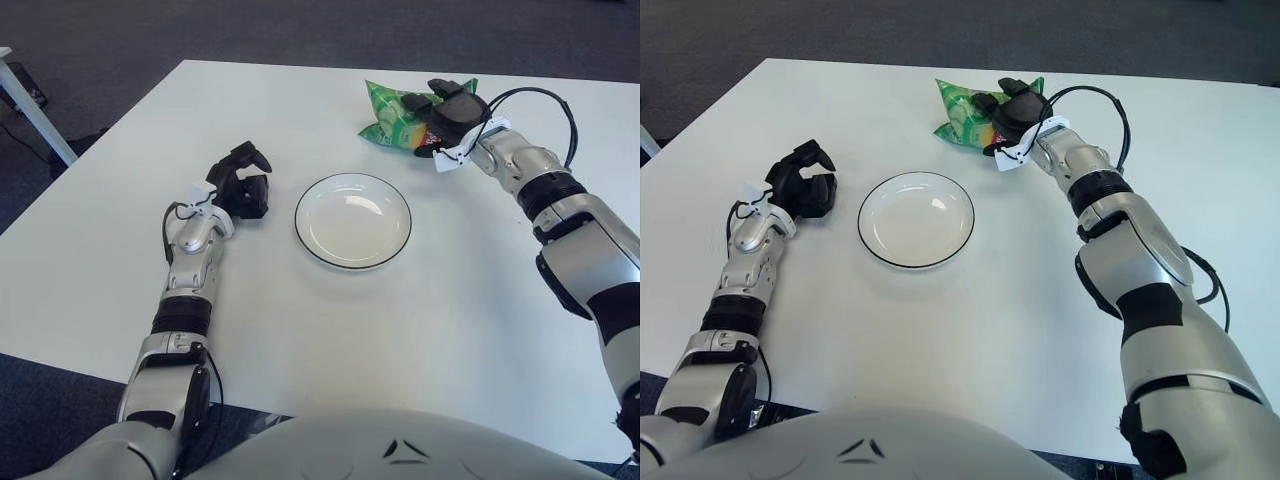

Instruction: Put the snack into the plate.

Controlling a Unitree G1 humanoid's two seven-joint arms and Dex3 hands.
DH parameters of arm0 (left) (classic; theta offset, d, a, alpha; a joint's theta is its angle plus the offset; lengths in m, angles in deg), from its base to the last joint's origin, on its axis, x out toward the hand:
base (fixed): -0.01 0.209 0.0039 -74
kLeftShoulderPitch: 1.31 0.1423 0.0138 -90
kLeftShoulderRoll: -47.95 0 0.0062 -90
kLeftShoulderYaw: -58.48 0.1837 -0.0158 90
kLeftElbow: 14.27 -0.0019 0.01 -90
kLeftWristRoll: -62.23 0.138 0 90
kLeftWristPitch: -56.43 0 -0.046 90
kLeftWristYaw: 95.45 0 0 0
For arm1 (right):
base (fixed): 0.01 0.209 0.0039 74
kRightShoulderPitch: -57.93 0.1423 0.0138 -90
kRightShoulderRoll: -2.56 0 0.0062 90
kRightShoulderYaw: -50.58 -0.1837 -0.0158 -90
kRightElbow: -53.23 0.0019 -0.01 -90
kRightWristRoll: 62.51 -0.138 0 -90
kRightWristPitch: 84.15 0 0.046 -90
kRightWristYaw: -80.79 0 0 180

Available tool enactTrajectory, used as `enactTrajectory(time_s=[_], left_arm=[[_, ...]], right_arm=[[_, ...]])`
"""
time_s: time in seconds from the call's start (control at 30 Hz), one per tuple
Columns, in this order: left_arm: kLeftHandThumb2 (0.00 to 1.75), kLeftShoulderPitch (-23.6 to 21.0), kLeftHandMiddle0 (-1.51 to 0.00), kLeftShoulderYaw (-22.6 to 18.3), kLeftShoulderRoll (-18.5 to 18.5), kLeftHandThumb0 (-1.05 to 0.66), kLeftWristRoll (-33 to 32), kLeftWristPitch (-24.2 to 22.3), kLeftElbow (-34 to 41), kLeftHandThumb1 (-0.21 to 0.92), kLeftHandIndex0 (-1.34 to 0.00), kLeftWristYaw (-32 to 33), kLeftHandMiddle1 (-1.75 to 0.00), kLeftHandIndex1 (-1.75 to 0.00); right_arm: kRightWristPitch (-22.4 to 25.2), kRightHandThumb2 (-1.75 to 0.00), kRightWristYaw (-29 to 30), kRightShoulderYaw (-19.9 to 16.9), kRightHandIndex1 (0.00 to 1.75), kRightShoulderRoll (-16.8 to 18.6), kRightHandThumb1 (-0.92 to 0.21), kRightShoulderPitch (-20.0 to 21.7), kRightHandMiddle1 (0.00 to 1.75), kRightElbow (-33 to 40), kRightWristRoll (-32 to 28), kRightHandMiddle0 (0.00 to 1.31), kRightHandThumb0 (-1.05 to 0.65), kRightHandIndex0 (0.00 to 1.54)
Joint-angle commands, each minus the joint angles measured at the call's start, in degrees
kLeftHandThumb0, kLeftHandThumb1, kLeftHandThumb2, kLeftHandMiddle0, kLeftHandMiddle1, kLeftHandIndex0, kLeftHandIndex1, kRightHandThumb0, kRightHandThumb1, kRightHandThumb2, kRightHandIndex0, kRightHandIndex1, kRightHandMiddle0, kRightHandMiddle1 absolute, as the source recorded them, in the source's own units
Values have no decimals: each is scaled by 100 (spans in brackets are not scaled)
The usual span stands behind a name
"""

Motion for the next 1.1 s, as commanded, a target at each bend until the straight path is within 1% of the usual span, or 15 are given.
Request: enactTrajectory(time_s=[0.0, 0.17, 0.33, 0.5, 0.67, 1.07], left_arm=[[133, 420, -127, 50, 291, -48, 14, 116, -307, 31, -62, -6, -175, -175], [132, 415, -128, 62, 279, -48, 55, 128, -326, 31, -62, 27, -175, -175], [131, 443, -126, 68, 270, -48, 51, 84, -280, 32, -61, 6, -175, -175], [130, 444, -125, 71, 258, -47, 53, 55, -271, 32, -60, 3, -175, -175], [130, 457, -125, 65, 269, -47, 46, 39, -242, 33, -60, 9, -175, -175], [130, 472, -126, 49, 298, -47, 31, 60, -213, 33, -60, 31, -175, -175]], right_arm=[[30, -60, -90, -34, 0, -90, -92, -71, 28, 134, 15, 0, -79, 0], [23, -58, -249, -72, 0, -110, -92, -86, 29, 164, -36, 0, -83, 0], [-3, -55, -496, -198, 0, -89, -92, -96, 28, 91, -181, 0, -88, 0], [119, -53, -547, -230, 0, 13, -92, -30, 21, -183, -186, 0, -94, 0], [210, -54, -587, -230, 0, 56, -92, 14, 18, -298, -188, 0, -98, 0], [777, -58, -758, -291, 0, 244, -92, 158, 17, -608, -242, 0, -105, 0]])
